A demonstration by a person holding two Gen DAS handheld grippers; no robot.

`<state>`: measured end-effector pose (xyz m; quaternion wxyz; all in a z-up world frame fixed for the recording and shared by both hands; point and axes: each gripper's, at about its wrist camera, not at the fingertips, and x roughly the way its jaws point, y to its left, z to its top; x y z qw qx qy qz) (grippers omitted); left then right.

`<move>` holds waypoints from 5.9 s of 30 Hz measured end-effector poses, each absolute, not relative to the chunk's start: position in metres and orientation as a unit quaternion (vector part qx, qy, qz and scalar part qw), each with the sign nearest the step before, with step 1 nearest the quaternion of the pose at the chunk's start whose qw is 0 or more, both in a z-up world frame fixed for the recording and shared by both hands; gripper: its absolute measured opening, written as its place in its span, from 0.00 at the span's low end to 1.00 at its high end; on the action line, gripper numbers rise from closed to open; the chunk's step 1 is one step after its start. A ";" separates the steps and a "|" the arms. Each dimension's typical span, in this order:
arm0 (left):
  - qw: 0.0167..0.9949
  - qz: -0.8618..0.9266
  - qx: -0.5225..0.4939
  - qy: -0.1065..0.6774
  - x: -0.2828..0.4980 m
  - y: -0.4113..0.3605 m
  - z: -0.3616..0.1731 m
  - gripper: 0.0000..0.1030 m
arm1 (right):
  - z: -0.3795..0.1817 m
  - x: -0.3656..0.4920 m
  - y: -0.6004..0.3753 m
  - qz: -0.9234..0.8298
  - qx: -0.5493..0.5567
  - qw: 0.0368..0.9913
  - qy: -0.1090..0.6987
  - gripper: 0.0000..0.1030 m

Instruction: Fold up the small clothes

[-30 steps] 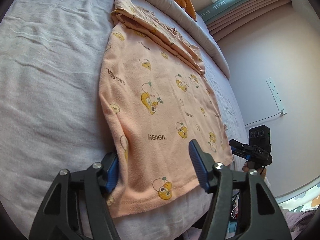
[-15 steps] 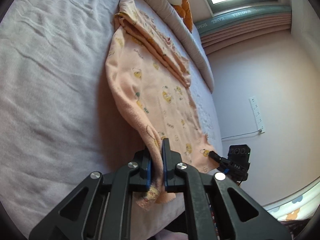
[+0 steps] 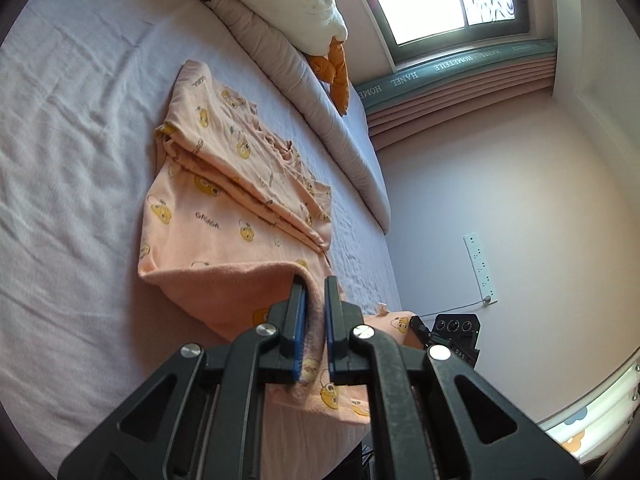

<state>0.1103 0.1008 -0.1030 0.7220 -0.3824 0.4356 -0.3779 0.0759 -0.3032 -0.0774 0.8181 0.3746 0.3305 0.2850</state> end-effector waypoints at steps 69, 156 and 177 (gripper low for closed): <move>0.674 -0.324 -0.488 0.449 0.293 0.099 -0.109 0.00 | -0.083 0.252 -0.345 0.223 0.450 0.794 0.343 0.08; 0.721 -0.283 -0.358 0.521 0.241 0.131 -0.161 0.24 | -0.126 0.205 -0.335 0.134 0.261 0.843 0.451 0.39; 0.719 -0.275 -0.268 0.579 0.244 0.119 -0.178 0.02 | -0.131 0.206 -0.355 0.101 0.282 0.843 0.448 0.03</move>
